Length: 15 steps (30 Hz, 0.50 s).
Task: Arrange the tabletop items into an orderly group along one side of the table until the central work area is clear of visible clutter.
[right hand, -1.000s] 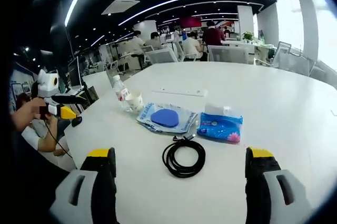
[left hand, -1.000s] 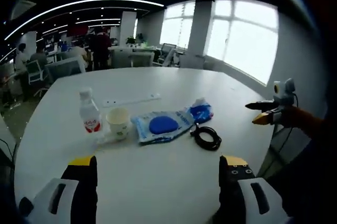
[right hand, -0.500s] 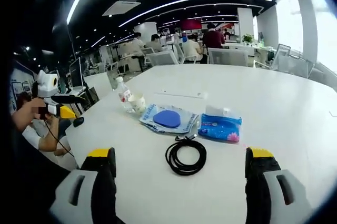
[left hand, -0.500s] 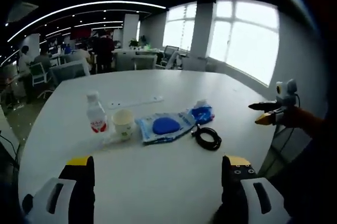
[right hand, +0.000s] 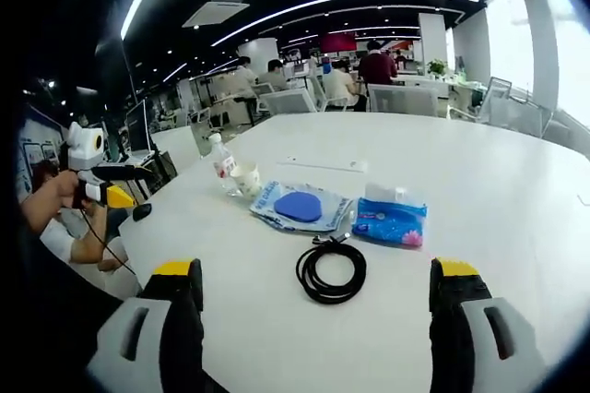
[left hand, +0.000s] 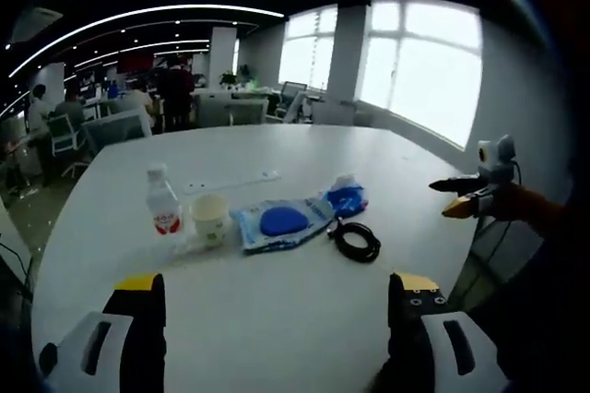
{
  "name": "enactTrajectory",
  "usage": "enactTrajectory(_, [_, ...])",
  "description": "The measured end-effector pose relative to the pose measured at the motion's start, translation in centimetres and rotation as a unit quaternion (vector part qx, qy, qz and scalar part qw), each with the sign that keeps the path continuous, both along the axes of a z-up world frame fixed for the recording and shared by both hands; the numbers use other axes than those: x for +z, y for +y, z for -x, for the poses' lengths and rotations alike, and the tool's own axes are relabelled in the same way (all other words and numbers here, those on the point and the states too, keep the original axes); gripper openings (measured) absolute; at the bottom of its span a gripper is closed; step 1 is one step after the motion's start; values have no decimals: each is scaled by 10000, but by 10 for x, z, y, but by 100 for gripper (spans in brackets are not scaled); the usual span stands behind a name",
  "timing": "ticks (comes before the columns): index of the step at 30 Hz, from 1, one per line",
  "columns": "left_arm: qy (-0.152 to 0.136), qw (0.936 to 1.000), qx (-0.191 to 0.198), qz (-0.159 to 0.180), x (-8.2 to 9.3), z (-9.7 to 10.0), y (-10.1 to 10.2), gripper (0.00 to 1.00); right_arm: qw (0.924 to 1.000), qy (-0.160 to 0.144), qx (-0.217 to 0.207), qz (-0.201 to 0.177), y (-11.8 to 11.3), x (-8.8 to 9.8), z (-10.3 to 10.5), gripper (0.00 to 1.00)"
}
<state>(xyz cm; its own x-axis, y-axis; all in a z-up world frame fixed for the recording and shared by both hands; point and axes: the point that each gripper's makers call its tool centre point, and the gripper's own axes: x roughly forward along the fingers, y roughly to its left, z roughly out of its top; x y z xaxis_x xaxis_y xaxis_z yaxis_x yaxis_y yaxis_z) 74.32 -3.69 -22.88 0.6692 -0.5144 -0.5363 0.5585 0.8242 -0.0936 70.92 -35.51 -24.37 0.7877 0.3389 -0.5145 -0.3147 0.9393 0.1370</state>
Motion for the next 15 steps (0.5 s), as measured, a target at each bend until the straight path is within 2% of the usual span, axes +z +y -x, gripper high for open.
enactTrajectory(15, [6,10000,-60,-13,0,-1,-7,99,10000,70,3,15,-5,-4,4,100])
